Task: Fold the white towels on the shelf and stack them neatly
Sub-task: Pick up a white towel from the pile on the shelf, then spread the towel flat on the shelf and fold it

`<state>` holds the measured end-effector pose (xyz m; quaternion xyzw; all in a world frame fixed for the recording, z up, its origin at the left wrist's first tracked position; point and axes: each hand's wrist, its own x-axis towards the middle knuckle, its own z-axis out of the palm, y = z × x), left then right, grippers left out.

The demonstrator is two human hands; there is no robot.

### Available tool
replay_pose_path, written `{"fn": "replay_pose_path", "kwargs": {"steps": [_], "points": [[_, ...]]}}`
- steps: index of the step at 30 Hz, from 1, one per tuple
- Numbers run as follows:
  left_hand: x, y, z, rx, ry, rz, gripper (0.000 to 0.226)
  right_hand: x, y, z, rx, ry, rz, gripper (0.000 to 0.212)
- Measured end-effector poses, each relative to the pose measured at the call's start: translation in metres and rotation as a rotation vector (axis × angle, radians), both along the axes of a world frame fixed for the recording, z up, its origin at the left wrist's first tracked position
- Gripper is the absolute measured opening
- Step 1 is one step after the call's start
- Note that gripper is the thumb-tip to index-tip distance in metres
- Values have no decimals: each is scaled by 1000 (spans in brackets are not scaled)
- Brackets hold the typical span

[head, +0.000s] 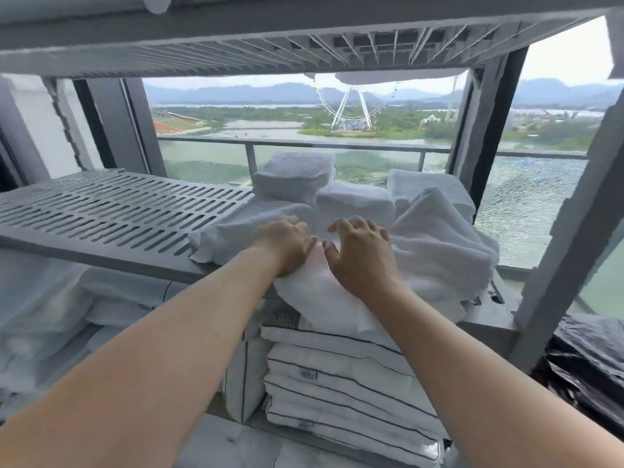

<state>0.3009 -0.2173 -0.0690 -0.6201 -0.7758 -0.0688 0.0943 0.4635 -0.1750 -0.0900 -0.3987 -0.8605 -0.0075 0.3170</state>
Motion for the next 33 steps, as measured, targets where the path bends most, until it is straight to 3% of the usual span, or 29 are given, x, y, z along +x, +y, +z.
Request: {"fn": "replay_pose_path", "kwargs": {"steps": [4,8,13,15,18,23,27,33], "points": [[-52,-20,2,86,-26,105,54,-48,-11,7,-17,13,44,34],[-106,-32,-3,-38,-68,168,71,-102,-19,10,-68,25,33,36],[-167,-36,-12,-100,-144,104,91,-158,-17,13,-137,-181,-67,59],[-187,-35,-13,-113,-243,-26,81,-170,-8,14,-195,-186,-131,61],[-206,-30,-11,-5,-364,-209,37,-177,8,12,-275,-145,-225,54],[-224,-15,-8,104,-636,-289,20,-180,24,4,-359,-148,-258,62],[-240,2,-13,235,-724,-261,16,-190,35,3,-352,-171,-251,68],[-258,15,-6,408,-759,-156,15,-230,52,10,-258,-65,-108,31]]}}
